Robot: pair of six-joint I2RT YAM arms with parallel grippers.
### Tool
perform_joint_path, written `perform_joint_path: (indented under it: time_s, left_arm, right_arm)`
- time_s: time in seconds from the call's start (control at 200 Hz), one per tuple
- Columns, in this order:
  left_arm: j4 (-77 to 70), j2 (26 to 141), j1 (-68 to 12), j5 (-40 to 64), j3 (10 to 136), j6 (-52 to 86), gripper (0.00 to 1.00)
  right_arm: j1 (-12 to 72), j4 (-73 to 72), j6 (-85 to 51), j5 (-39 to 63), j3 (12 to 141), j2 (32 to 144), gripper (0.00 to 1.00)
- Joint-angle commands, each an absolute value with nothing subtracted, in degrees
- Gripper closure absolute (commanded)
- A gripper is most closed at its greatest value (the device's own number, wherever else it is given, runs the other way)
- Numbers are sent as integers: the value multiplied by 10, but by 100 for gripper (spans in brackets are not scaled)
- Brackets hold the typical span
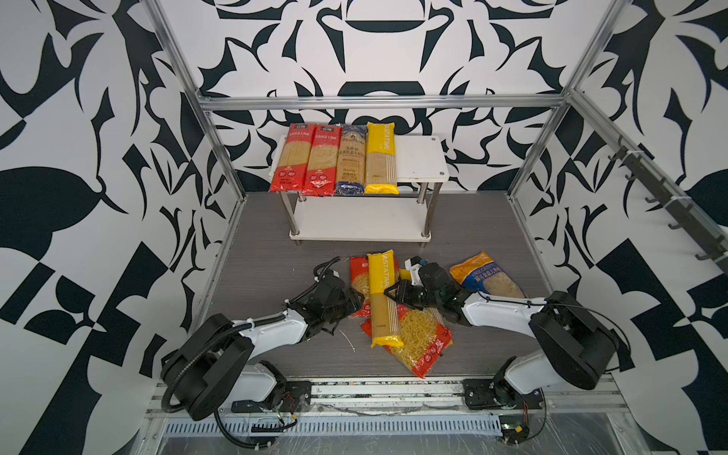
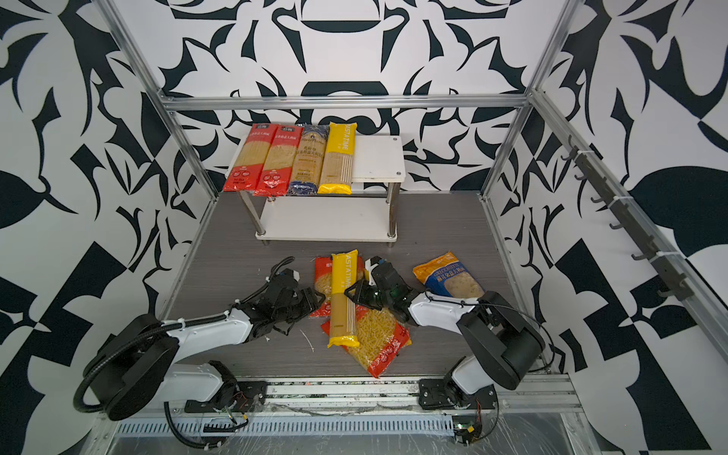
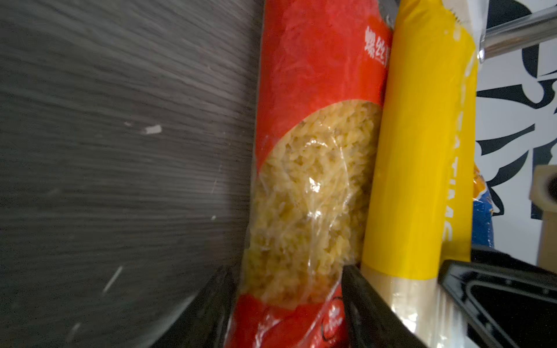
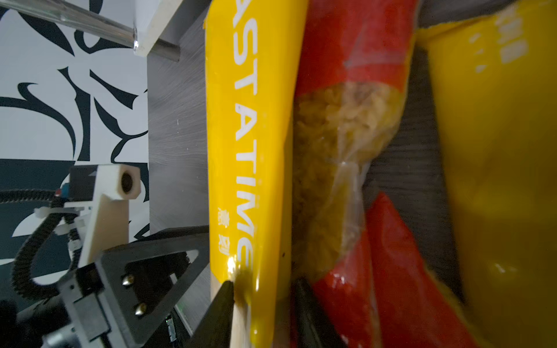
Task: Arrange pasta packages on shelves
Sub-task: Pick up the pasta bag.
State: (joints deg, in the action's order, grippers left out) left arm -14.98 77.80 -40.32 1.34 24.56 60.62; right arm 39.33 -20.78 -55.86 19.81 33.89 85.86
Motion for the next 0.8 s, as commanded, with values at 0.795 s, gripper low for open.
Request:
perform_joint_path:
  time_s: [0.795]
  left_arm:
    - [-189,615,-384,165,307,549,21]
  right_arm:
    - [362,-282,-444,341,348,642,100]
